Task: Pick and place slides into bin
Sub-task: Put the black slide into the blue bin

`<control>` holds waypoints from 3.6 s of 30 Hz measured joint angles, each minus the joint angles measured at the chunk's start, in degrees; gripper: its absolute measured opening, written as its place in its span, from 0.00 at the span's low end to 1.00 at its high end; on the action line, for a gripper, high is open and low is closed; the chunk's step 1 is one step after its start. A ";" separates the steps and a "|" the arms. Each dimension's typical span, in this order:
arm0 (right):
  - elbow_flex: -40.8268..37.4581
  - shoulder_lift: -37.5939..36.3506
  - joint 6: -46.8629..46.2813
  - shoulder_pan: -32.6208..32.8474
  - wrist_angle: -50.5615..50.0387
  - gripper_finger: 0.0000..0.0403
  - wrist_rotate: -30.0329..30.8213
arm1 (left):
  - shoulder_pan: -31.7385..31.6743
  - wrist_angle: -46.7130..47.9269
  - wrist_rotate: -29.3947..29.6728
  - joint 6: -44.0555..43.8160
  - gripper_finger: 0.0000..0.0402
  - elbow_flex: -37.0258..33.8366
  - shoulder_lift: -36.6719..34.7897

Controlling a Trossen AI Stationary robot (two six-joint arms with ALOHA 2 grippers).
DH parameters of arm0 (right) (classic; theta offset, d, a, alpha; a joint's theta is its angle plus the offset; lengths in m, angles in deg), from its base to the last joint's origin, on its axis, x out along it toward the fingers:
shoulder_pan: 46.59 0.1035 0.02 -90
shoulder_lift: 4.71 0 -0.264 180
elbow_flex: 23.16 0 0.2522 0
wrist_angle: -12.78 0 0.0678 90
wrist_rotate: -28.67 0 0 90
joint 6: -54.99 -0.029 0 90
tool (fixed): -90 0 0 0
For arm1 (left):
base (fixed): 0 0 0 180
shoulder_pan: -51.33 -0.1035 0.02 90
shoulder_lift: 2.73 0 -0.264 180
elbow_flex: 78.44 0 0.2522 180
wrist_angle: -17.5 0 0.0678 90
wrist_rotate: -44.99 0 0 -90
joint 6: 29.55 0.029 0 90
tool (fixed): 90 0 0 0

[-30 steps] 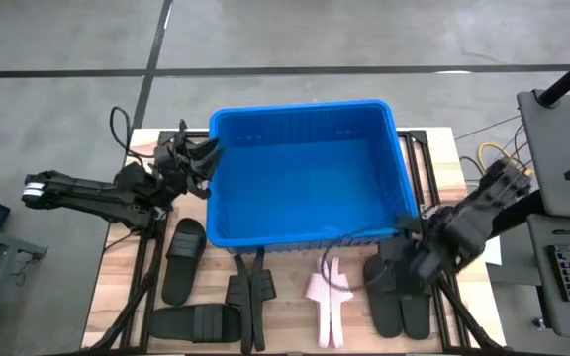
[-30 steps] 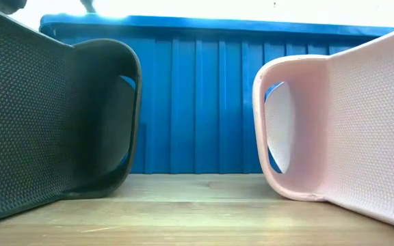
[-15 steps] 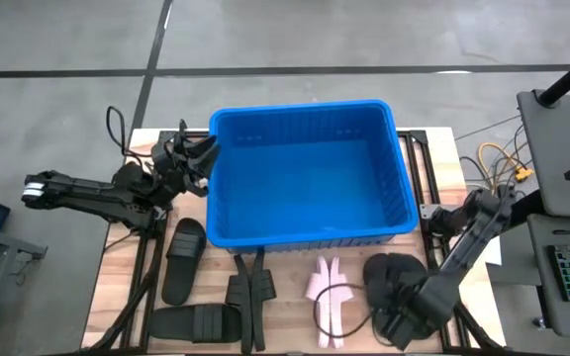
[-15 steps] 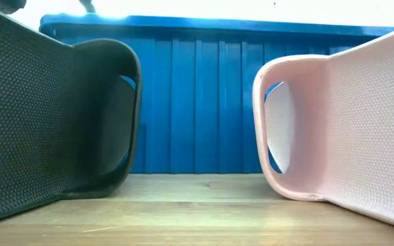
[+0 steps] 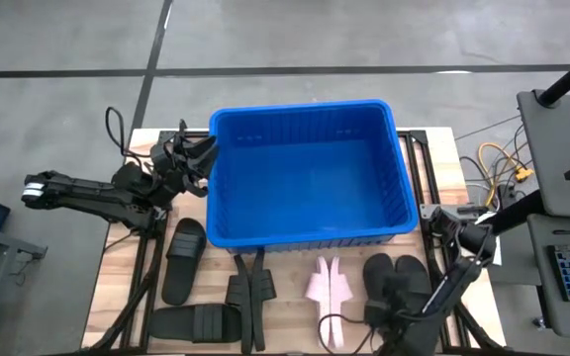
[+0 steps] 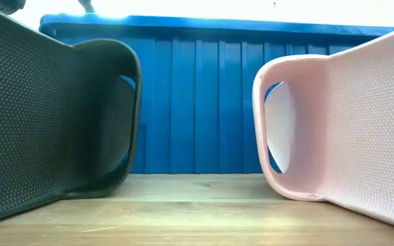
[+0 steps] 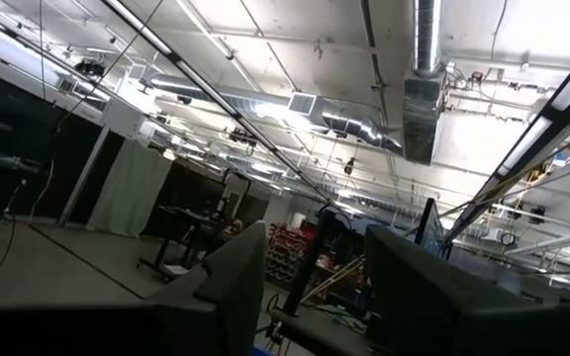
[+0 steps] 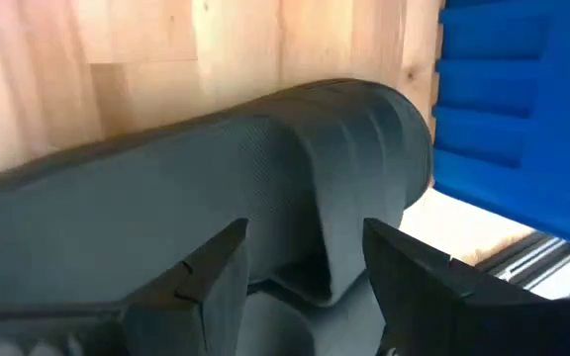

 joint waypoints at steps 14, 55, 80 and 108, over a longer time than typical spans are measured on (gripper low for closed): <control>-2.81 4.46 -5.70 -0.13 -2.53 0.39 5.03 | 0.00 0.08 -0.01 0.02 0.40 -0.24 0.55; 0.85 -30.78 -11.22 -3.59 0.53 0.02 19.35 | 0.02 -0.08 -0.01 -0.02 0.40 -0.82 0.89; 0.50 -51.90 34.20 -39.44 4.13 0.02 35.00 | 0.02 -0.13 0.06 -0.08 0.40 -0.88 0.89; -39.07 -49.41 97.63 -82.02 55.90 0.02 19.37 | 0.00 -3.10 1.31 -0.02 0.40 -0.66 1.29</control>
